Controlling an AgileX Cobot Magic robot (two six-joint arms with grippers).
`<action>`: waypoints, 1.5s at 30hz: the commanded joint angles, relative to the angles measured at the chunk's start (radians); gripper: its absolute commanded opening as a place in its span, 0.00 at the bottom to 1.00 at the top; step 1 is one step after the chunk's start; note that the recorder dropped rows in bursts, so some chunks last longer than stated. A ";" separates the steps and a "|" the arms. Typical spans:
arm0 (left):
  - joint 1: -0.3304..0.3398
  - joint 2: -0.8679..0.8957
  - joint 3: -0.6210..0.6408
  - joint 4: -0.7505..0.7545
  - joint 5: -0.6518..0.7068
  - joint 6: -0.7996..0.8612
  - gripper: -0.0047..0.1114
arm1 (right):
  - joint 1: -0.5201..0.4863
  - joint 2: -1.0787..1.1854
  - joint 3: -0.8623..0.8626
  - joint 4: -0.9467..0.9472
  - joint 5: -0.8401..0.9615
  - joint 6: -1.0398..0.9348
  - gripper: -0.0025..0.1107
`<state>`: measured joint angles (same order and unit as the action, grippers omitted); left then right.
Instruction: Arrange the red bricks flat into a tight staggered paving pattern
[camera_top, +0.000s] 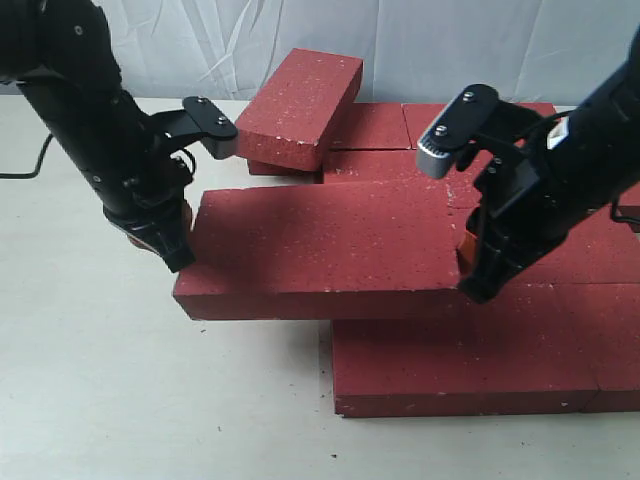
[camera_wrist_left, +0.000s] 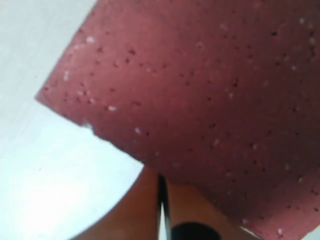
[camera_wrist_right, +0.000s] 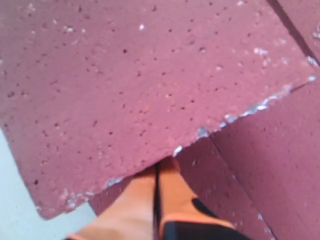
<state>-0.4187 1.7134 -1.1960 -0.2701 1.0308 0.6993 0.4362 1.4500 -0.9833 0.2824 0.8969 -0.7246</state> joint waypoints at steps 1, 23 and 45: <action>0.080 -0.015 -0.010 -0.096 -0.021 -0.027 0.04 | 0.067 0.156 -0.125 0.139 -0.124 -0.007 0.01; 0.240 0.155 0.040 -0.051 -0.252 -0.034 0.04 | 0.122 0.659 -0.547 0.140 -0.114 -0.007 0.01; 0.240 0.178 0.040 0.332 -0.185 -0.436 0.04 | 0.122 0.672 -0.547 -0.066 0.070 0.109 0.01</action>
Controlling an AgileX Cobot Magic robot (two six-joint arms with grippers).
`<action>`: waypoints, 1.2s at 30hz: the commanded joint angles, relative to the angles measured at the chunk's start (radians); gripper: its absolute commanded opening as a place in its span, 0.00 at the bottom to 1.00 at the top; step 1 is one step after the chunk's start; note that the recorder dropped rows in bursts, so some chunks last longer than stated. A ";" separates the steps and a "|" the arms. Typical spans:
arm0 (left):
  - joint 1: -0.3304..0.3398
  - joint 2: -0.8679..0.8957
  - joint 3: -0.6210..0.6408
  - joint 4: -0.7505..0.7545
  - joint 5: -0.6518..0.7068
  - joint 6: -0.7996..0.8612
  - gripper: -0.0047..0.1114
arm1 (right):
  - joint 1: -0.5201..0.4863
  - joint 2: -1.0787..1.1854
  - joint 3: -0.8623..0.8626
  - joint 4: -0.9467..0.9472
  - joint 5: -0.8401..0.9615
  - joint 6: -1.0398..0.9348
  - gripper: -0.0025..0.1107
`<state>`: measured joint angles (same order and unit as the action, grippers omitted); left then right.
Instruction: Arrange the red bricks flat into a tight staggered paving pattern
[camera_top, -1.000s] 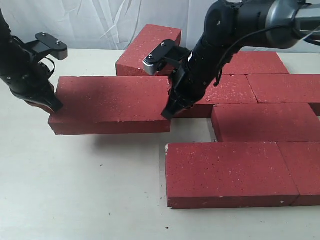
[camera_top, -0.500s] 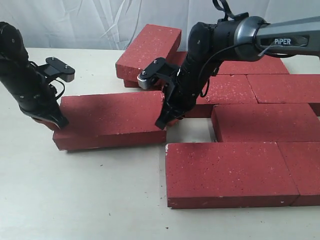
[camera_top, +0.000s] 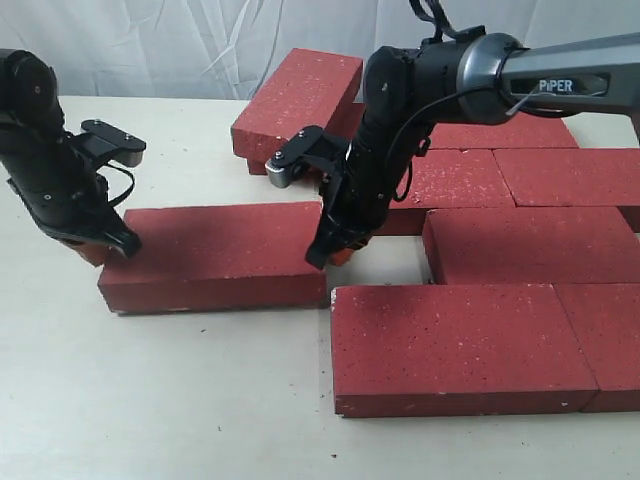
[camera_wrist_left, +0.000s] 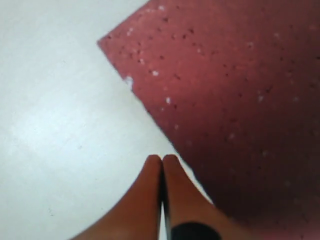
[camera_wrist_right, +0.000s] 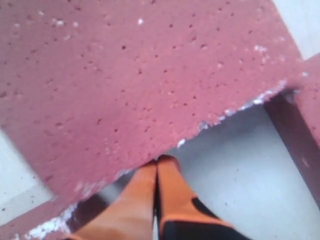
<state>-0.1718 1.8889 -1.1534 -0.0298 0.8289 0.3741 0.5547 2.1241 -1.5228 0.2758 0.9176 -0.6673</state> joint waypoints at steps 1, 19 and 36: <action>-0.007 0.002 -0.003 0.127 0.026 -0.142 0.04 | 0.004 -0.003 -0.008 -0.066 0.065 0.051 0.01; 0.018 -0.053 0.092 0.297 -0.403 -0.344 0.04 | 0.002 -0.131 0.034 -0.045 0.022 0.051 0.01; 0.160 0.001 0.092 -0.017 -0.252 -0.106 0.04 | 0.002 -0.058 0.104 -0.120 -0.187 0.014 0.01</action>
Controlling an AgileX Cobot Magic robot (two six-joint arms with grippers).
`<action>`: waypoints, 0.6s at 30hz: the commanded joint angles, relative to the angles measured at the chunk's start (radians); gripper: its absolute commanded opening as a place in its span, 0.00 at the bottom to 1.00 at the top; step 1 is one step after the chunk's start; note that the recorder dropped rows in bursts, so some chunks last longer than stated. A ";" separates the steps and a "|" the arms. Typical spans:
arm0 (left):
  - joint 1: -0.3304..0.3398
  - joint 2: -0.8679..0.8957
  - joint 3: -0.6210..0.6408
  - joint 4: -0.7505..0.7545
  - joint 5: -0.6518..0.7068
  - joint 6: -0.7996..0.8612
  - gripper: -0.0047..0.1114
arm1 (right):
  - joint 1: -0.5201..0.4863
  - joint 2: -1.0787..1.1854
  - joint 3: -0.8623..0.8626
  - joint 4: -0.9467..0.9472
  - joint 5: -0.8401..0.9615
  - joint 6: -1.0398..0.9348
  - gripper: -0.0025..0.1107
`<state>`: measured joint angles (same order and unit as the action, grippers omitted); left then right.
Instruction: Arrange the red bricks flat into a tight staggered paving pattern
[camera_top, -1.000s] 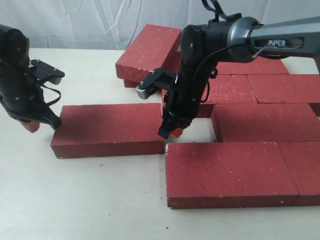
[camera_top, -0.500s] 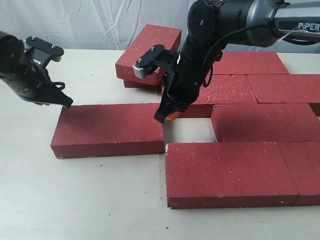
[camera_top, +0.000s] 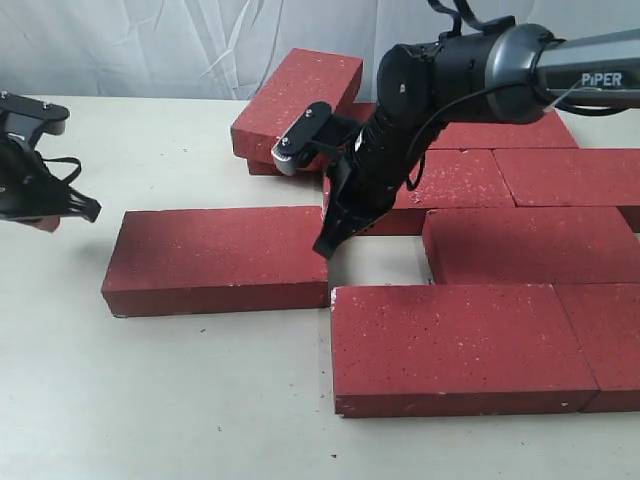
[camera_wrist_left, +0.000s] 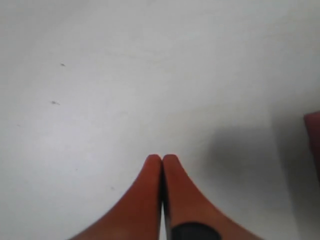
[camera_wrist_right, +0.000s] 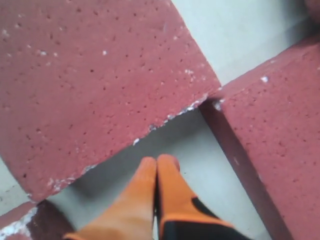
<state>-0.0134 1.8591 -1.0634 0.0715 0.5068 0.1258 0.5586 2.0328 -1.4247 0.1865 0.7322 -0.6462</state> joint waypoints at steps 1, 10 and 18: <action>0.002 0.036 0.002 -0.137 0.072 0.164 0.04 | -0.002 0.041 0.005 -0.036 -0.004 -0.007 0.01; 0.002 0.040 0.002 -0.222 0.038 0.176 0.04 | -0.002 0.056 0.005 -0.105 0.033 0.015 0.01; 0.002 0.040 0.002 -0.430 0.083 0.413 0.04 | -0.002 0.083 0.005 -0.100 0.008 0.013 0.01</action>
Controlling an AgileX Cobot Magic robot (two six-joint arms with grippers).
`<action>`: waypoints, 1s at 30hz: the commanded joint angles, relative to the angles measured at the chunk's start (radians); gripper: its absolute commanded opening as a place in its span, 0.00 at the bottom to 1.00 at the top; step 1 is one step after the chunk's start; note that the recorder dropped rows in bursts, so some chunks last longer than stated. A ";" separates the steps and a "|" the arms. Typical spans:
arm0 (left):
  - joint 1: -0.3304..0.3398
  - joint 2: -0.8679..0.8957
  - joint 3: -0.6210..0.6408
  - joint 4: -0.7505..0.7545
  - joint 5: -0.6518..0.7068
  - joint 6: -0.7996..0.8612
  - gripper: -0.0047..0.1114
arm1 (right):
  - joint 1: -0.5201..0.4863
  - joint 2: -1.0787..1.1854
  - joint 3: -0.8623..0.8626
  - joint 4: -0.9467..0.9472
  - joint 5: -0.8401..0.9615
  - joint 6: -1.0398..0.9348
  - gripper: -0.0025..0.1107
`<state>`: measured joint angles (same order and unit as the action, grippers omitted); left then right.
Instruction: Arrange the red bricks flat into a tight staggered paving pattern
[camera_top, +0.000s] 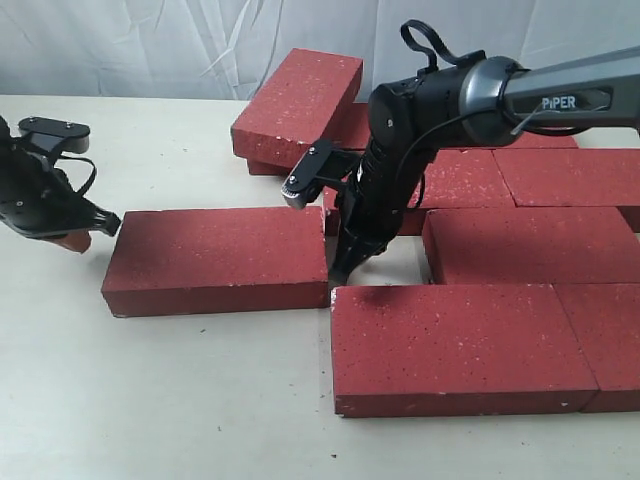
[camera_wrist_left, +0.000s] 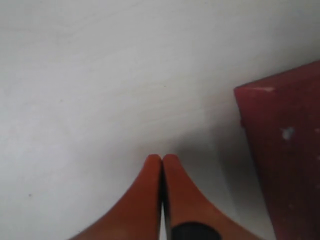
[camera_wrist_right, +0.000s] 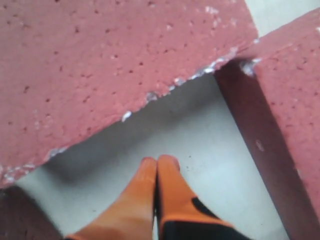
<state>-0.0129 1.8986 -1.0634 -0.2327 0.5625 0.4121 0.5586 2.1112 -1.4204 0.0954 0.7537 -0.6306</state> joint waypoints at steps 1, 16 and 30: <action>0.001 0.001 0.002 -0.156 0.033 0.158 0.04 | -0.002 0.005 0.001 -0.008 -0.016 -0.002 0.01; -0.009 0.001 0.002 -0.316 0.076 0.356 0.04 | 0.000 0.007 0.001 0.107 -0.055 -0.008 0.01; -0.019 0.001 0.002 -0.336 0.106 0.384 0.04 | 0.002 0.001 -0.001 0.169 -0.010 -0.031 0.01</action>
<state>-0.0218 1.8986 -1.0634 -0.5456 0.6424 0.7904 0.5586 2.1197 -1.4204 0.2481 0.7173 -0.6532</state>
